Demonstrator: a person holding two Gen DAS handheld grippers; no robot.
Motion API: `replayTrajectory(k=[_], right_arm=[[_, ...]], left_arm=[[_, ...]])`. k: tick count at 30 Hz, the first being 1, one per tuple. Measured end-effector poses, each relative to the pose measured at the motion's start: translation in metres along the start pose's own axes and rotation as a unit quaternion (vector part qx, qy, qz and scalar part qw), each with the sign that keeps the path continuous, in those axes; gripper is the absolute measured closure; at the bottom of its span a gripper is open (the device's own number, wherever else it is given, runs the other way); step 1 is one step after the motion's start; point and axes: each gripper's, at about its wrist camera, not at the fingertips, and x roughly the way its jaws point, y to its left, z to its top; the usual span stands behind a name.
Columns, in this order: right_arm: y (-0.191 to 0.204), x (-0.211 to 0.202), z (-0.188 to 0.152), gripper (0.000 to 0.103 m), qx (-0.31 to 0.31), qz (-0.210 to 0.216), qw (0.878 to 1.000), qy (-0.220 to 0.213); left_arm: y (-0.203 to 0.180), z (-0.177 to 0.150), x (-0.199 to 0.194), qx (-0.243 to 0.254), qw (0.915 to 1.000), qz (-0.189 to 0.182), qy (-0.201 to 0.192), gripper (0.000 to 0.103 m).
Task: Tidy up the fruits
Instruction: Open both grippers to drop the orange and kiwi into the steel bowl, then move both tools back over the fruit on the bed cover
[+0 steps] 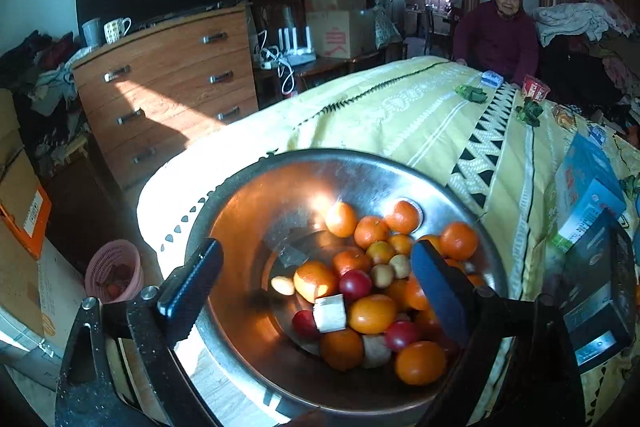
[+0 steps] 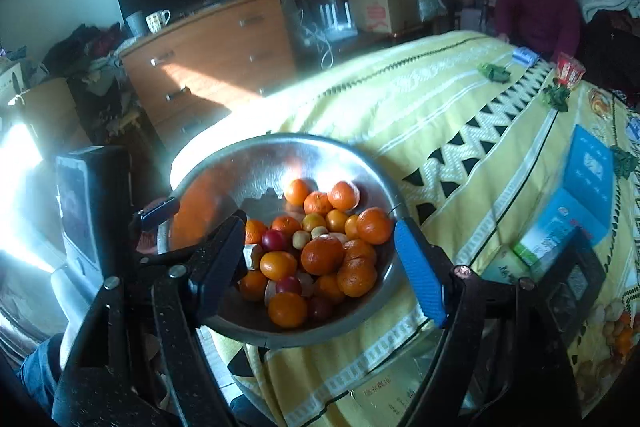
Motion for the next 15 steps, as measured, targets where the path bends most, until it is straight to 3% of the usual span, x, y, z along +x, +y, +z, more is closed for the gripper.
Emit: replayTrajectory(k=[6, 15], right_arm=[[-0.023, -0.084, -0.014, 0.013, 0.023, -0.055, 0.996, -0.068], [-0.065, -0.146, -0.041, 0.011, 0.061, -0.106, 0.988, -0.097]], left_arm=[[-0.051, 0.014, -0.058, 0.035, 0.9977, -0.043, -0.038, 0.000], [-0.129, 0.016, -0.106, 0.080, 0.9899, -0.099, -0.063, 0.000]])
